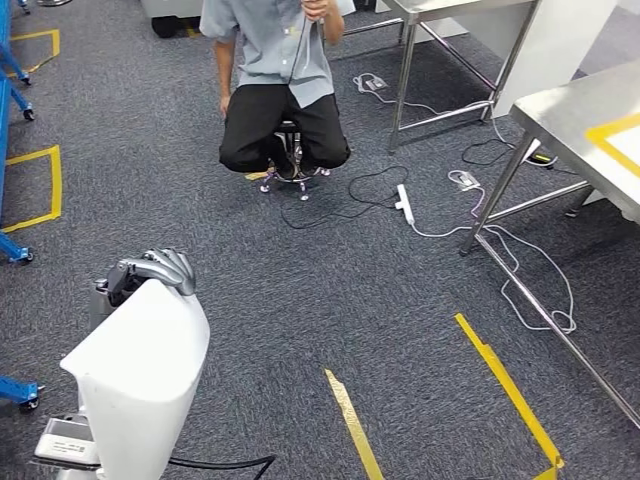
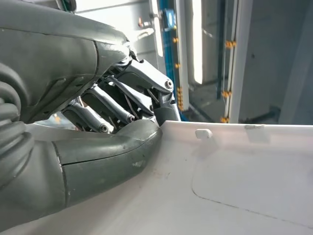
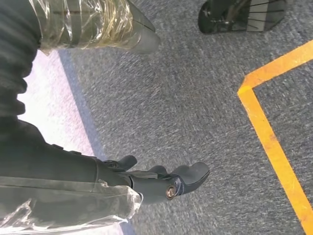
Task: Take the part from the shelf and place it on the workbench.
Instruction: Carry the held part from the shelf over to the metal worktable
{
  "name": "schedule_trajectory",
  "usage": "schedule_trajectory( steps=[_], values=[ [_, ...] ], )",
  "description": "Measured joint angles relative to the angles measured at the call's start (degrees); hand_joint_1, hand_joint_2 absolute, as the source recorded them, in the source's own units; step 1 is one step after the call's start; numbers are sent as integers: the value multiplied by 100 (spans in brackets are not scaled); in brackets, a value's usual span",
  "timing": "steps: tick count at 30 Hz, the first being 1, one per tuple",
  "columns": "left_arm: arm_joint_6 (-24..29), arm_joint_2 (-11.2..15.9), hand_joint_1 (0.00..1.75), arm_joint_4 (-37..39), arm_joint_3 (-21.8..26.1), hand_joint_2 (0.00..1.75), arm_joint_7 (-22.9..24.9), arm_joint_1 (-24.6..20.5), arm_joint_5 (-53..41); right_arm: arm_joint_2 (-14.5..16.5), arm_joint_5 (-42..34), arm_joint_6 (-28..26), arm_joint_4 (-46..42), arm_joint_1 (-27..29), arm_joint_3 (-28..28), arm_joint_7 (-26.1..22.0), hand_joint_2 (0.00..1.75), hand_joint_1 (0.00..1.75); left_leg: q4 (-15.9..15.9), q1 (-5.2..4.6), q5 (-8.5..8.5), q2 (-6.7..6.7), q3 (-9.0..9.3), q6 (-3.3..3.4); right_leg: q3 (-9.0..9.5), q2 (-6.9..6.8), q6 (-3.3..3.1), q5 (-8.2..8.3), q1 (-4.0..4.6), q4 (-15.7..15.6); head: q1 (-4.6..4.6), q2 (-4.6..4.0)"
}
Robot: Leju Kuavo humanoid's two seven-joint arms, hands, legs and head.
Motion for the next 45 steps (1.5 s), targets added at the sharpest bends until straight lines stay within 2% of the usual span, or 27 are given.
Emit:
schedule_trajectory(
  steps=[1,3,5,7,9,10,12,14,16,18,19,21,23,25,26,28,30,31,33,35,36,38,40,41,42,44,45],
  values=[
    [1,0,175,1,3,175,0,-2,-1,0,0,0,0,-9,0,-1,175,0,7,-17,-10,53,9,-27,43,-43,-44,-3,21,-79,-9,0],
    [3,-4,175,1,6,175,0,-8,-8,0,-1,2,0,-6,0,-1,175,0,19,-13,-36,137,26,-82,44,104,-127,22,23,-85,-22,0],
    [16,-8,175,0,10,175,-4,-15,-20,-1,-3,4,0,4,0,-1,175,0,179,17,-175,-52,-9,-140,63,244,-195,50,-2,-112,-37,0],
    [56,-2,175,0,18,175,-15,10,-37,-3,-5,5,0,-3,-1,-1,175,0,756,38,-499,-364,-263,-173,76,396,-245,64,-20,-125,-63,0],
    [120,5,175,0,40,175,-40,78,-76,-4,-9,5,0,-7,-4,4,175,0,1452,41,-752,-471,-626,-180,76,567,-268,68,-17,-123,-76,-1],
    [158,6,175,0,52,175,-59,109,-107,-4,-10,3,0,0,-7,10,175,0,1599,41,-732,-482,-726,-177,78,654,-270,68,-13,-120,-78,0],
    [229,6,175,-1,70,175,-102,141,-163,-4,-11,-7,0,16,-16,22,175,0,1256,42,-377,-527,-620,-148,89,819,-267,67,-11,-109,-76,0],
    [282,0,175,-3,95,175,-123,155,-195,-3,-11,-14,0,17,-25,27,175,0,514,58,4,-754,-309,-103,80,969,-241,58,-9,-82,-73,0],
    [302,-12,175,-7,117,175,-127,179,-203,-1,-12,-14,0,15,-29,27,175,0,118,62,95,-938,-143,-82,35,1087,-179,56,-19,-55,-70,-1],
    [307,-29,175,-13,128,175,-128,198,-203,-1,-16,-12,0,35,-33,27,175,0,65,52,85,-884,-128,-56,-16,1180,-97,69,-43,-60,-72,0],
    [309,-43,175,-16,134,175,-130,201,-202,-4,-20,-12,0,47,-37,26,175,0,39,56,100,-827,-119,-27,-48,1138,-65,51,-45,-40,-68,0],
    [313,-73,175,-24,144,175,-134,221,-202,-8,-29,-9,0,45,-48,26,175,0,-10,75,126,-680,-102,39,-228,863,-9,-169,-35,269,-29,0],
    [318,-87,175,-27,157,175,-138,258,-202,-9,-36,-3,0,26,-54,24,175,0,-12,63,119,-525,-102,71,-573,571,39,-573,-41,989,3,-1],
    [333,-90,175,-27,170,175,-143,282,-203,-9,-40,2,0,28,-54,23,175,0,-11,55,108,-368,-104,71,-815,496,80,-759,-59,1519,2,-1],
    [344,-93,175,-27,176,175,-148,286,-203,-10,-42,2,0,34,-56,23,175,0,-10,55,101,-298,-101,63,-781,475,92,-689,-64,1481,4,-1],
    [368,-105,175,-27,188,175,-164,289,-205,-14,-43,1,-1,37,-61,23,175,0,-8,54,79,-173,-78,32,-397,342,89,-342,-65,814,5,-1],
    [401,-115,175,-28,204,175,-186,301,-225,-17,-44,1,-2,18,-63,20,175,0,6,21,44,-66,-45,-27,11,100,30,-102,-42,122,-7,-1],
    [417,-119,175,-30,209,175,-197,308,-239,-17,-44,2,-2,11,-63,16,175,0,13,6,34,-17,-31,-57,104,31,-7,-64,-27,-31,-19,-1],
    [438,-128,175,-34,217,175,-209,318,-260,-17,-44,4,-1,13,-63,9,175,0,10,7,26,84,-6,-115,109,115,-84,-53,-5,-66,-42,-1],
    [450,-144,175,-44,229,175,-214,320,-264,-17,-45,3,-2,23,-66,8,175,0,97,41,-68,-23,-15,-180,120,239,-163,-23,-18,-97,-50,0],
    [454,-146,175,-49,237,175,-216,326,-266,-17,-46,3,-2,19,-70,7,175,0,278,55,-197,-156,-86,-206,133,306,-203,-7,-32,-118,-61,0],
    [464,-143,175,-53,254,175,-222,358,-270,-17,-45,2,-2,9,-77,4,175,0,974,72,-565,-421,-412,-234,141,447,-252,5,-41,-129,-88,0],
    [482,-136,175,-52,265,175,-223,388,-277,-17,-44,4,-1,16,-84,-2,175,0,1586,71,-749,-479,-732,-240,146,598,-266,3,-33,-127,-97,0],
    [492,-133,175,-53,270,175,-223,394,-284,-17,-44,4,-1,22,-90,-6,175,0,1619,70,-668,-485,-770,-232,155,670,-267,2,-29,-126,-96,0],
    [500,-132,175,-53,275,175,-225,396,-294,-17,-44,3,-1,27,-98,-8,175,0,1434,69,-481,-492,-704,-214,168,731,-265,0,-27,-126,-96,0],
    [512,-131,175,-53,284,175,-227,397,-314,-16,-44,2,-1,31,-112,-12,175,0,697,58,-30,-547,-397,-148,192,829,-249,-15,-16,-116,-98,-1],
    [514,-133,175,-54,286,175,-228,394,-320,-15,-44,2,0,33,-115,-14,175,0,364,52,93,-578,-258,-117,187,863,-229,-26,-8,-102,-98,-1]
  ],
)
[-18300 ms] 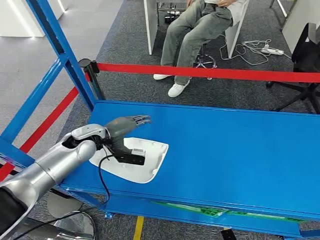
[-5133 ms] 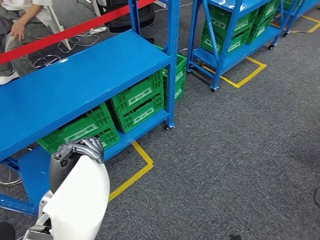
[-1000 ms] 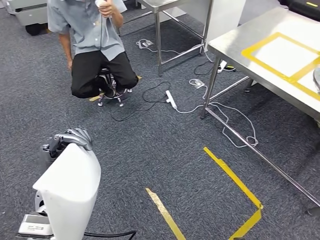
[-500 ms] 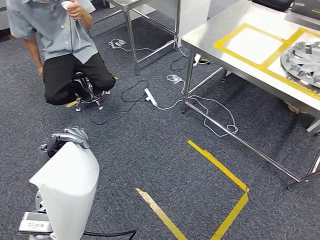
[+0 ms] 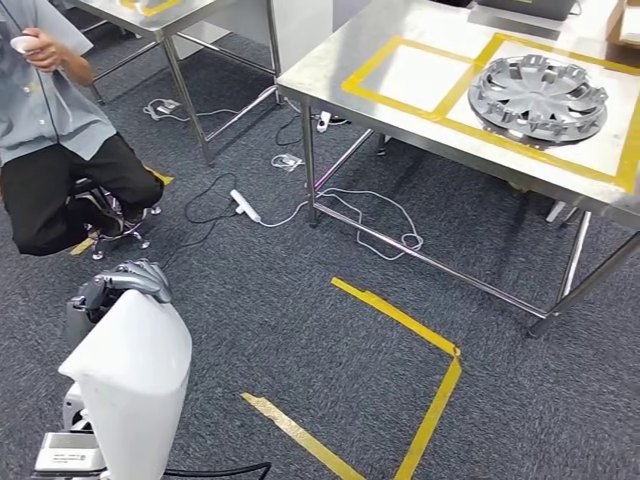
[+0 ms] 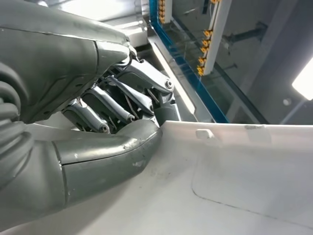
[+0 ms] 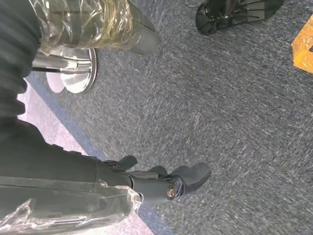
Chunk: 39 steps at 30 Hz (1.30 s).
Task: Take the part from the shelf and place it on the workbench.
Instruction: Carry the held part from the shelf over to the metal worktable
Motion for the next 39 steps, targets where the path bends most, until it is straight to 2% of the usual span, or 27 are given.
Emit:
schedule_trajectory(
  steps=[1,3,5,6,8,9,10,11,12,14,15,16,19,21,22,24,25,26,27,29,30,31,32,34,36,37,39],
  values=[
    [1,-3,175,-1,1,175,-1,0,-4,1,0,-2,0,3,-2,-1,175,0,-207,-8,49,-28,78,24,-16,24,27,-9,5,12,3,0],
    [4,-12,175,-5,7,175,-1,0,-7,2,0,-6,0,10,-5,-1,175,0,-326,-17,27,-39,108,59,-53,43,95,-11,1,15,6,1],
    [7,-28,175,-11,12,175,-1,1,-9,-2,0,-13,0,12,-7,-1,175,0,-365,3,55,-18,119,106,-99,-35,157,-72,-4,73,13,2],
    [7,-37,175,-13,13,175,-2,2,-9,-3,0,-15,0,8,-7,0,175,0,-389,18,68,-1,130,132,-177,-119,188,-178,-2,230,37,2],
    [7,-45,175,-15,17,175,-3,10,-9,-4,0,-18,0,-3,-7,1,175,0,-401,24,72,39,137,159,-484,-298,241,-518,-16,868,75,1],
    [7,-46,175,-15,19,175,-3,15,-9,-4,0,-17,0,-5,-7,2,175,0,-400,22,69,60,135,167,-669,-341,265,-673,-29,1249,83,1],
    [7,-46,175,-15,21,175,-3,20,-9,-4,0,-16,0,-3,-8,3,175,0,-398,19,66,78,136,168,-800,-359,285,-740,-39,1511,80,0],
    [7,-47,175,-15,22,175,-3,23,-10,-5,0,-14,0,0,-10,2,175,0,-397,19,61,91,138,166,-838,-368,300,-702,-47,1581,82,0],
    [8,-48,175,-15,22,175,-3,25,-11,-6,-1,-8,0,2,-13,-2,175,0,-395,21,56,98,145,160,-762,-375,309,-561,-54,1422,83,0],
    [17,-51,175,-15,22,175,-3,26,-26,-10,-7,9,-1,-5,-17,-11,175,0,-390,19,37,110,166,127,-374,-440,311,-198,-63,659,83,0],
    [26,-52,175,-15,22,175,-3,27,-38,-12,-12,19,-1,-15,-18,-16,175,0,-380,6,26,115,171,100,-193,-470,286,-91,-58,322,82,0],
    [35,-53,175,-15,22,175,-4,28,-52,-13,-17,25,-1,-25,-18,-19,175,0,-372,-8,20,123,173,69,-79,-493,254,-48,-49,111,79,0],
    [57,-56,175,-16,21,175,-7,32,-76,-13,-27,25,0,-29,-21,-17,175,0,-364,-8,19,151,172,-26,-38,-453,123,-43,-24,35,75,0],
    [78,-58,175,-18,20,175,-12,34,-84,-13,-37,0,-1,-21,-26,-28,175,0,-198,8,-122,143,115,-80,-24,-420,39,-18,-32,15,67,0],
    [86,-57,175,-19,21,175,-15,41,-86,-13,-38,-22,-2,-20,-30,-44,175,0,52,12,-281,130,9,-98,-17,-408,1,-9,-38,4,61,0],
    [92,-55,175,-19,21,175,-25,69,-84,-13,-27,-70,-1,-15,-33,-84,175,0,808,11,-651,109,-337,-112,-19,-383,-41,-11,-26,5,54,0],
    [92,-54,175,-19,21,175,-33,87,-81,-13,-17,-89,-1,-9,-33,-98,175,0,1122,10,-757,105,-489,-112,-19,-371,-48,-12,-17,6,56,0],
    [91,-53,175,-19,22,175,-46,101,-78,-13,-10,-105,-1,-4,-33,-108,175,0,1259,9,-751,102,-561,-103,-16,-357,-51,-13,-7,7,55,0],
    [90,-52,175,-20,22,175,-61,108,-75,-13,-5,-116,-1,-2,-33,-113,175,0,1167,7,-627,100,-524,-82,-10,-342,-52,-14,3,7,56,0],
    [88,-53,175,-29,23,175,-82,112,-73,-10,9,-134,-1,-5,-33,-114,175,0,492,-12,-214,78,-204,-1,8,-312,-50,-15,21,7,57,0],
    [88,-55,175,-37,23,175,-86,111,-72,-7,19,-140,0,-8,-33,-114,175,0,118,-24,-67,63,-24,46,8,-297,-40,-22,37,16,60,0],
    [88,-56,175,-47,23,175,-87,112,-73,-3,28,-146,0,-10,-34,-114,175,0,-143,-38,7,49,96,74,-2,-289,-22,-24,47,23,61,0],
    [89,-57,175,-56,24,175,-89,114,-73,0,37,-149,0,-9,-34,-115,175,0,-278,-50,17,39,150,91,-17,-285,2,-24,51,27,63,0],
    [90,-62,175,-68,28,175,-94,119,-75,2,47,-150,0,-6,-34,-117,175,0,-346,-52,17,44,157,102,-36,-284,67,-20,49,22,61,0],
    [85,-73,175,-82,32,175,-107,119,-80,1,53,-146,0,-6,-34,-118,175,0,-401,-25,54,58,172,142,-104,-304,128,-123,41,139,80,0],
    [80,-79,175,-89,32,175,-114,118,-82,0,55,-140,0,-8,-34,-117,175,0,-425,-7,66,67,178,163,-205,-321,158,-261,33,355,99,0],
    [58,-85,175,-96,37,175,-123,120,-84,0,60,-124,0,-5,-33,-113,175,0,-429,-2,60,83,171,186,-543,-351,216,-620,-2,1079,133,0]
  ],
)
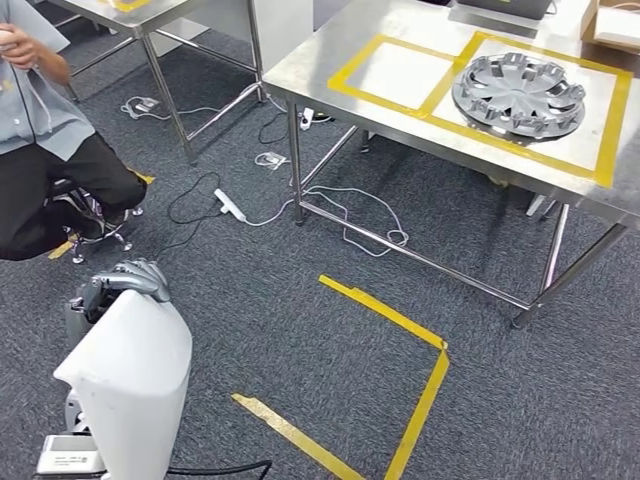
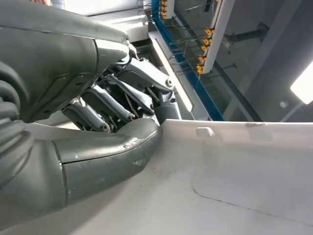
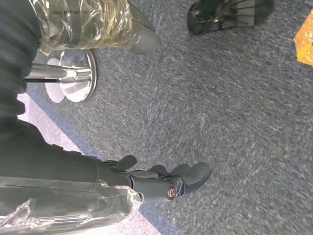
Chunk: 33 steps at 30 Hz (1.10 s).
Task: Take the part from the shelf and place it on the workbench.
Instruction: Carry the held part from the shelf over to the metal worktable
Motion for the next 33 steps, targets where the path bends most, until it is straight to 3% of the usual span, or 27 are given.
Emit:
schedule_trajectory(
  steps=[2,3,5,7,8,12,14,16,17,18,19,20,22,23,25,28,31,33],
  values=[
    [-27,1,175,0,7,175,-3,3,-2,-1,2,9,0,11,-1,12,175,0,1,0,-10,10,-1,2,-256,-8,47,-142,-30,526,-1,0],
    [-35,1,175,0,11,175,-5,4,-3,-2,2,10,0,15,-1,18,175,0,1,2,-17,12,6,-3,-248,-13,62,-59,-41,497,3,1],
    [-45,-1,175,-1,17,175,-9,5,-3,-9,3,12,0,13,-2,24,175,0,3,8,-38,12,39,-36,77,-46,74,323,-62,-160,3,1],
    [-49,-2,175,-2,24,175,-13,6,-3,-14,5,25,0,-1,-1,25,175,0,16,-14,-69,12,66,-98,443,-98,44,537,-56,-854,-1,0],
    [-49,-2,175,-5,27,175,-14,6,-2,-14,7,33,0,-4,-1,25,175,0,22,-25,-80,13,70,-132,535,-111,11,544,-47,-1014,-3,0],
    [-56,-10,175,-26,36,175,-16,8,-2,-14,10,44,-1,14,-3,18,175,0,80,-4,-148,23,81,-257,612,-82,-158,503,-31,-1077,-10,1],
    [-57,-10,175,-43,39,175,-20,13,0,-15,12,45,-1,9,-8,4,175,0,504,10,-376,17,-97,-305,671,-74,-235,489,-44,-1104,-31,1],
    [-57,-5,175,-48,39,175,-22,32,2,-15,15,46,-1,5,-10,-5,175,0,1315,10,-714,12,-524,-326,716,-70,-287,451,-32,-1105,-46,0],
    [-57,-2,175,-48,40,175,-22,45,3,-15,17,47,0,9,-10,-5,175,0,1639,9,-805,11,-719,-329,740,-66,-299,432,-23,-1104,-44,0],
    [-57,2,175,-48,42,175,-22,55,4,-15,19,46,0,13,-11,-5,175,0,1801,7,-788,10,-844,-323,770,-56,-304,409,-14,-1103,-45,0],
    [-57,3,175,-48,43,175,-22,61,5,-15,19,44,0,15,-11,-4,175,0,1737,5,-638,8,-861,-305,808,-41,-303,383,-5,-1103,-45,0],
    [-57,4,175,-49,45,175,-22,64,5,-15,19,43,0,15,-12,-4,175,0,1475,1,-393,6,-781,-275,855,-22,-298,351,4,-1103,-44,0],
    [-56,5,175,-50,46,175,-22,66,6,-9,19,42,2,13,-13,-4,175,0,734,-30,95,-14,-495,-177,928,6,-274,275,24,-1102,-35,0],
    [-56,4,175,-53,46,175,-22,66,7,-3,19,42,3,12,-13,-3,175,0,446,-50,204,-24,-375,-129,943,17,-249,245,26,-1099,-30,0],
    [-57,2,175,-60,50,175,-22,69,9,8,19,44,6,14,-13,0,175,0,228,-84,174,-40,-292,-65,925,15,-183,210,24,-1099,-21,0],
    [-57,-18,175,-72,60,175,-25,70,12,5,19,45,5,7,-13,5,175,0,84,-52,139,-37,-226,-31,910,-6,-87,126,23,-1056,-21,1],
    [-57,-45,175,-81,64,175,-28,61,12,2,19,45,4,-8,-11,5,175,0,17,-16,122,-20,-150,10,640,-19,-29,-153,8,-521,15,0],
    [-57,-47,175,-81,65,175,-29,61,12,2,19,46,4,-9,-11,5,175,0,17,-16,118,-18,-148,14,565,-20,-21,-209,1,-382,15,0]
  ],
)
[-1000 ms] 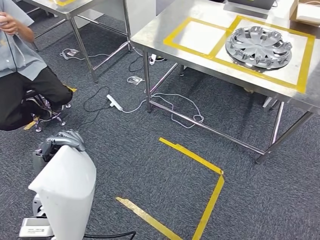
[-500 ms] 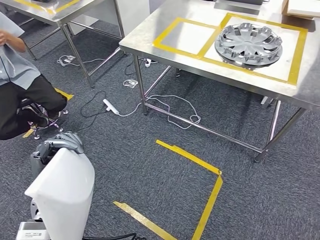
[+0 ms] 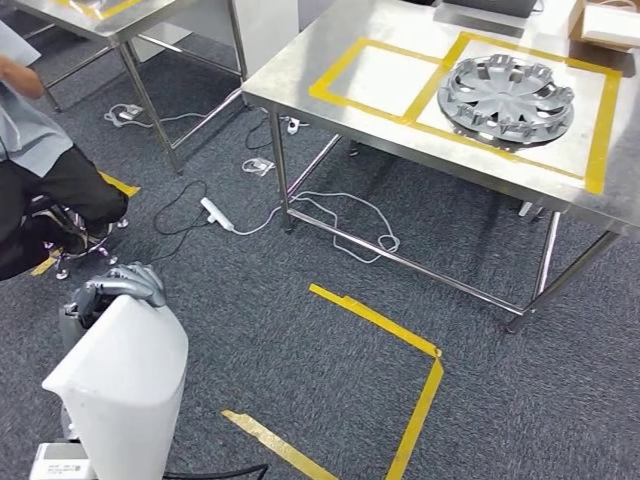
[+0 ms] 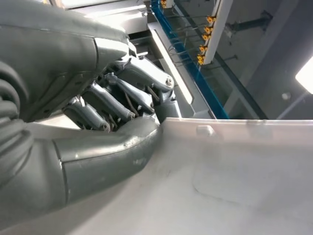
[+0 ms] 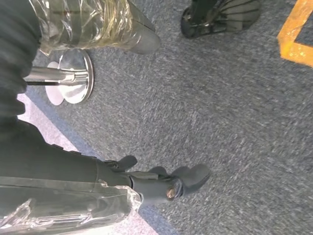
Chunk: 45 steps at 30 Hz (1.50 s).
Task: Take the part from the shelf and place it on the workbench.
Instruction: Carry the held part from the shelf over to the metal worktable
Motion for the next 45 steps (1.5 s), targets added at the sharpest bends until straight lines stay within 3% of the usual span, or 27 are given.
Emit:
schedule_trajectory(
  steps=[2,3,6,7,11,13,15,16,17,18,20,22,25,27,30,31,32,33,35,37,42,43,45],
  values=[
    [0,0,175,0,1,175,0,4,0,0,-1,0,0,2,0,0,175,0,0,-1,-7,0,3,2,-112,1,10,-69,-7,196,-6,0],
    [0,0,175,0,1,175,0,9,1,0,-2,0,0,9,-1,3,175,0,1,0,-23,-2,18,1,-284,0,31,-58,-19,407,-8,0],
    [0,-3,175,0,3,175,0,16,2,-3,-8,3,0,16,-1,15,175,0,16,-10,-125,-13,138,-81,-240,-37,69,593,-51,-211,-7,0],
    [0,-4,175,0,3,175,0,15,2,-4,-9,6,0,10,0,16,175,0,25,-18,-145,-14,158,-122,-80,-47,44,766,-48,-582,-12,0],
    [0,-8,175,-1,4,175,0,10,5,-5,-9,7,-1,22,-2,24,175,0,92,-14,-200,-11,131,-238,-26,-39,-110,761,-43,-667,-25,0],
    [-1,-6,175,-2,4,175,0,6,10,-8,-4,6,-3,16,-4,26,175,0,512,-2,-466,-12,-48,-288,-5,-40,-183,770,-58,-691,-44,0],
    [-2,1,175,-1,4,175,0,7,19,-9,1,17,-4,13,-4,31,175,0,1257,3,-813,-13,-399,-314,-1,-41,-220,760,-47,-690,-55,0],
    [-4,4,175,0,4,175,0,10,24,-9,1,24,-4,17,-4,37,175,0,1534,4,-891,-13,-537,-316,2,-40,-225,756,-41,-689,-53,0],
    [-8,7,175,0,4,175,0,10,30,-9,2,27,-4,21,-4,44,175,0,1636,4,-863,-13,-595,-309,7,-37,-228,752,-35,-689,-54,0],
    [-11,9,175,0,4,175,0,11,34,-9,2,28,-4,23,-4,50,175,0,1518,3,-725,-13,-547,-291,17,-29,-228,750,-29,-688,-54,0],
    [-16,11,175,0,4,175,0,9,41,-8,2,29,-4,19,-4,54,175,0,827,-7,-315,-15,-225,-224,39,-8,-217,740,-21,-688,-53,0],
    [-20,11,175,0,4,175,0,6,45,-7,4,32,-4,15,-4,55,175,0,232,-29,-126,-17,49,-159,27,8,-176,724,-1,-673,-50,0],
    [-40,9,175,-1,7,175,0,6,55,-7,44,61,-4,20,-4,59,175,0,61,-42,-145,-20,100,-111,-4,4,-79,713,-2,-676,-49,0],
    [-62,0,175,-2,7,175,-1,4,63,-7,95,96,-4,17,-2,61,175,0,16,-16,-131,-17,126,-62,-79,-4,-17,599,-8,-523,-34,0],
    [-89,-13,175,-1,6,175,-1,6,70,-7,119,119,-4,22,0,65,175,0,-1,-7,-142,-9,145,-9,-575,-10,43,132,-27,474,-15,0],
    [-93,-13,175,0,7,175,0,8,70,-7,120,123,-3,31,0,67,175,0,0,-9,-150,-9,149,-1,-751,-10,58,44,-32,791,-18,0],
    [-96,-13,175,0,7,175,0,9,70,-7,121,124,-3,39,0,69,175,0,1,-10,-162,-11,159,1,-844,-11,70,67,-34,926,-16,0],
    [-96,-13,175,0,7,175,0,10,70,-7,122,125,-3,44,0,70,175,0,2,-10,-177,-14,179,-1,-828,-13,75,202,-36,838,-14,0],
    [-95,-14,175,0,7,175,0,11,75,-7,124,125,-4,41,0,70,175,0,2,-9,-220,-20,243,-31,-504,-28,60,631,-37,110,-13,0],
    [-95,-14,175,-1,9,175,0,11,87,-7,131,130,-3,28,2,74,175,0,12,-31,-265,-21,283,-87,-172,-43,15,821,-23,-526,-18,0],
    [-98,-11,175,-20,17,175,-2,10,131,-4,156,136,-3,40,7,79,175,0,130,-25,-389,-16,272,-234,-2,-37,-161,752,-18,-705,-42,0],
    [-98,-8,175,-27,19,175,-3,11,136,-3,160,135,-3,38,7,79,175,0,338,-17,-497,-16,182,-267,37,-38,-198,742,-30,-724,-50,0],
    [-98,2,175,-31,20,175,-3,23,140,0,164,135,-3,33,8,79,175,0,1059,-1,-787,-18,-205,-312,98,-42,-250,693,-32,-731,-70,0]
  ],
)
